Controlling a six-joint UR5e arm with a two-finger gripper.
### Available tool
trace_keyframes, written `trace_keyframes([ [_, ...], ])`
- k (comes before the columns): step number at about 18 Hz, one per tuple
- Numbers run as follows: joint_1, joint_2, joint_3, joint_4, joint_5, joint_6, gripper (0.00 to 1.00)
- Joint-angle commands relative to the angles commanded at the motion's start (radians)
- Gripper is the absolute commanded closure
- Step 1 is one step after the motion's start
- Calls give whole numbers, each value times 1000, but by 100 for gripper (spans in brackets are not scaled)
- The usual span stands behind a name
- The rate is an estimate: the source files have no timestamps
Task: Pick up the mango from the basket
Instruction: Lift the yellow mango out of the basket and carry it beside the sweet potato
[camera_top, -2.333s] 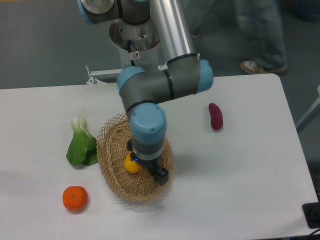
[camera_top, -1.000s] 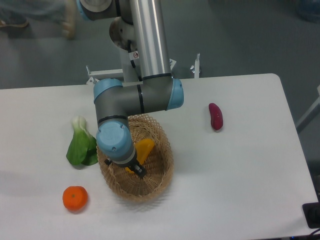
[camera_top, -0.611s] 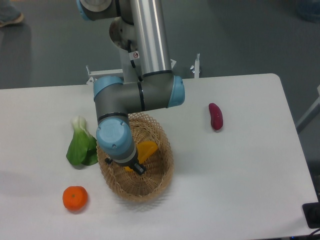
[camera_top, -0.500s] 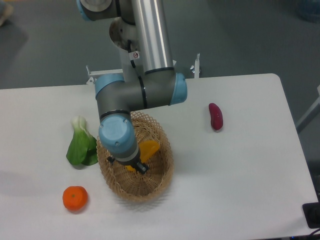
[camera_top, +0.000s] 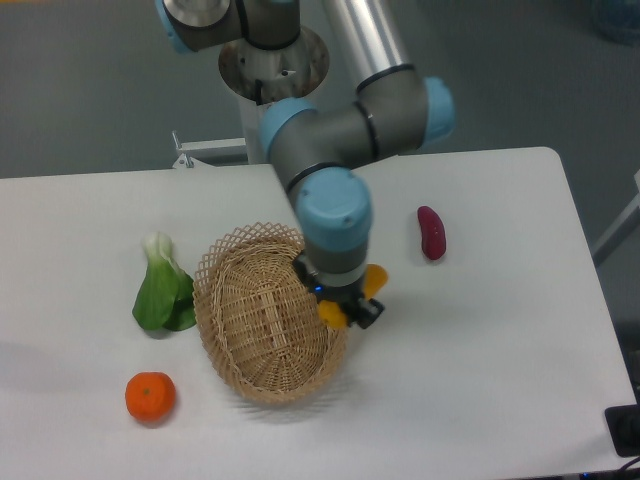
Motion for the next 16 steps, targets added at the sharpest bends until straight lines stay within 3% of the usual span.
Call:
trace_keyframes([
  [5, 80, -43, 60, 9, 11, 49, 61],
  [6, 107, -57, 77, 9, 17, 73, 61],
  [7, 186, -87, 124, 0, 27, 156, 61],
  [10, 267, -115, 182, -9, 17, 234, 61],
  [13, 292, -159, 253, -69, 17, 301, 60],
  [16, 296, -205, 284, -63, 26, 304, 60],
])
